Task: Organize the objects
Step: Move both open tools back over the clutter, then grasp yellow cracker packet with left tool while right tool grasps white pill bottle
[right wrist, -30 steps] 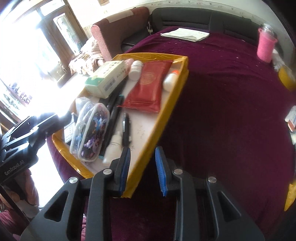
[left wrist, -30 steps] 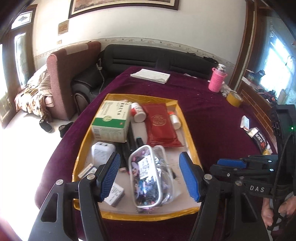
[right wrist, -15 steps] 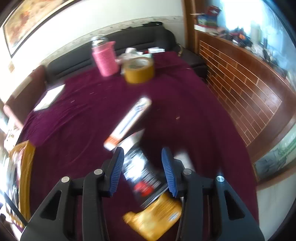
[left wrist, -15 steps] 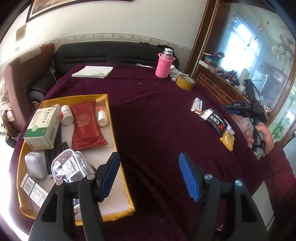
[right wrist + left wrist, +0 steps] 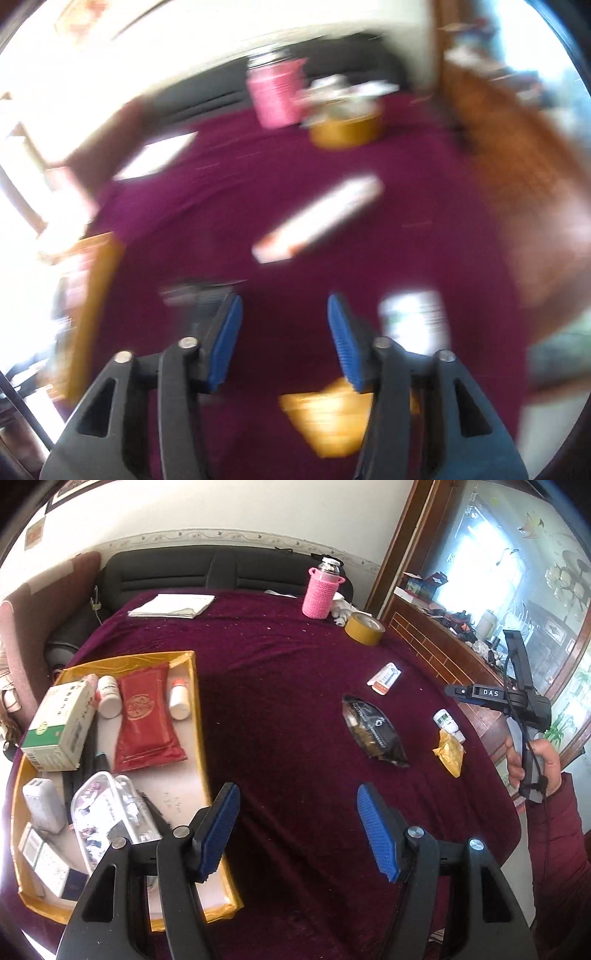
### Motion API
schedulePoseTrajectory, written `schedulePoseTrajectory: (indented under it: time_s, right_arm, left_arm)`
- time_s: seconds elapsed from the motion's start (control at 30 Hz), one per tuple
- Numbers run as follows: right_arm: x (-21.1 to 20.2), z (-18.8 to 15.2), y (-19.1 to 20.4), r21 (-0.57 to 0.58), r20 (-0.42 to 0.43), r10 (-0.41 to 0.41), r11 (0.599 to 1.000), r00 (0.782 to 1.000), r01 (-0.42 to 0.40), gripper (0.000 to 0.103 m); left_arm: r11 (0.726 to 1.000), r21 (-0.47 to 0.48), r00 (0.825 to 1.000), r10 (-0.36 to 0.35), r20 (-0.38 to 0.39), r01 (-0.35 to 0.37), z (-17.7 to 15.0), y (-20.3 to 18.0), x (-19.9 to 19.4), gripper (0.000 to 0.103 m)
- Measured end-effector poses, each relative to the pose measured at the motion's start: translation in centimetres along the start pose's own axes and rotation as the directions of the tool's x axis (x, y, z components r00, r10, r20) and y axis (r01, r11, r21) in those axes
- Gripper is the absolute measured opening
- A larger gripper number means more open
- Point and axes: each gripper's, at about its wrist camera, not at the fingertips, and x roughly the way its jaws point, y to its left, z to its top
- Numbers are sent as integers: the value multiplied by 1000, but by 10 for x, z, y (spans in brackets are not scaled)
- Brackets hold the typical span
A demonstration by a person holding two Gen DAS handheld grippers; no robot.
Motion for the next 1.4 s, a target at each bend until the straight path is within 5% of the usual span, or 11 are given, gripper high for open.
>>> schedulePoseTrajectory:
  time_s: [0.17,0.37,0.47,0.63,0.93,1.07,1.13,1.27,1.4]
  right_arm:
    - [23,-7,-39,23,-94,-115,993,989,118,51]
    - [49,-26,-49,36,-120,-144,988,982,149,52]
    - [64,-27,-60,76,-139,-99,991,985,110,32]
    - [49,-46,-78,164,-120,-36,985,992,55,31]
    - [16,-85,-112,251,-95,27,968,995,-2,32]
    - [17,-94,-125,307,-93,84,950,992,-52,32]
    - [15,-96,-129,318,-84,104,945,991,-72,32]
    - [17,-95,-130,320,-80,124,943,989,-92,32]
    - [18,-96,-132,322,-74,140,940,987,-109,32]
  left_arm:
    - [999,-3,998,-48,-48,48,1,-13,19,60]
    - [994,24,990,-107,-91,110,4,-41,33,60]
    - [979,126,985,-150,-80,159,8,-77,34,60]
    - [916,321,971,-221,-93,239,20,-152,62,60]
    - [776,543,943,-211,-257,322,32,-245,159,60]
    - [792,509,932,-203,-301,337,44,-258,200,60]
    - [777,529,931,-203,-302,341,44,-265,213,60]
    - [702,626,935,-180,-306,340,38,-283,230,70]
    - [637,705,944,-126,-305,313,18,-297,232,69]
